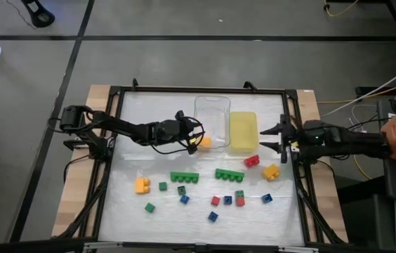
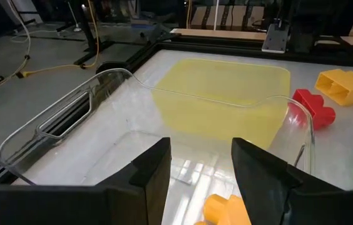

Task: Sort blocks by size
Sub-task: Put the large red game piece into the transparent bin

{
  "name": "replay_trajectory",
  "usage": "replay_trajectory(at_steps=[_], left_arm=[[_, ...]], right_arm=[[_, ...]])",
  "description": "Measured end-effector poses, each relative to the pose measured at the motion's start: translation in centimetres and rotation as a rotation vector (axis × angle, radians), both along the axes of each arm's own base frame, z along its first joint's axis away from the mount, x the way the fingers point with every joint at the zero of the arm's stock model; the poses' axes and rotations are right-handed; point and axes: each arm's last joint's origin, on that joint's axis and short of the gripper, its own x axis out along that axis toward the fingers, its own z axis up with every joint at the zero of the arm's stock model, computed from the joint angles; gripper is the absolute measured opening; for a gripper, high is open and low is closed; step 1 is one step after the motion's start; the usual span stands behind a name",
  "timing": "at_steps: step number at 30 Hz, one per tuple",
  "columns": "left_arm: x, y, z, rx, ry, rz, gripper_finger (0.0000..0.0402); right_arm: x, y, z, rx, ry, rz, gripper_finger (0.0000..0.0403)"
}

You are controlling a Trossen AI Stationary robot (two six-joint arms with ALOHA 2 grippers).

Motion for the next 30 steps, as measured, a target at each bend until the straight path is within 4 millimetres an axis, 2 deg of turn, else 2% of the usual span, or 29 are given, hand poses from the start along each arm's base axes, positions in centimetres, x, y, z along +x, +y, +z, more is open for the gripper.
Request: replay_trajectory(at_steps=[7, 14, 18, 25, 30], left_arm=[[-0.5, 0.0, 1.2, 0.002, -0.028, 0.0, 0.0155], [-1.4, -0.1, 1.8, -0.002, 0.029, 0.0, 0.0155], [-1.8, -0.1, 1.7, -0.005, 0.073, 0.001, 0.0155], [-1.8, -0.1, 1.7, -0.005, 0.078, 0.001, 0.0155], [-1.9, -0.1, 1.7, -0.005, 0.087, 0.001, 0.0155]], right_arm=[[2.7, 0.4, 1.0, 0.083, 0.208, 0.118, 0.0195], [4.8, 0.6, 0.4, 0.156, 0.462, 0.15, 0.0195], [5.9, 0.8, 0.0, 0.252, 0.551, 0.178, 0.0195], [6.8, 1.2, -1.3, 0.392, 0.692, 0.193, 0.0195], [6.8, 2.5, -1.6, 0.357, 0.736, 0.234, 0.0195]])
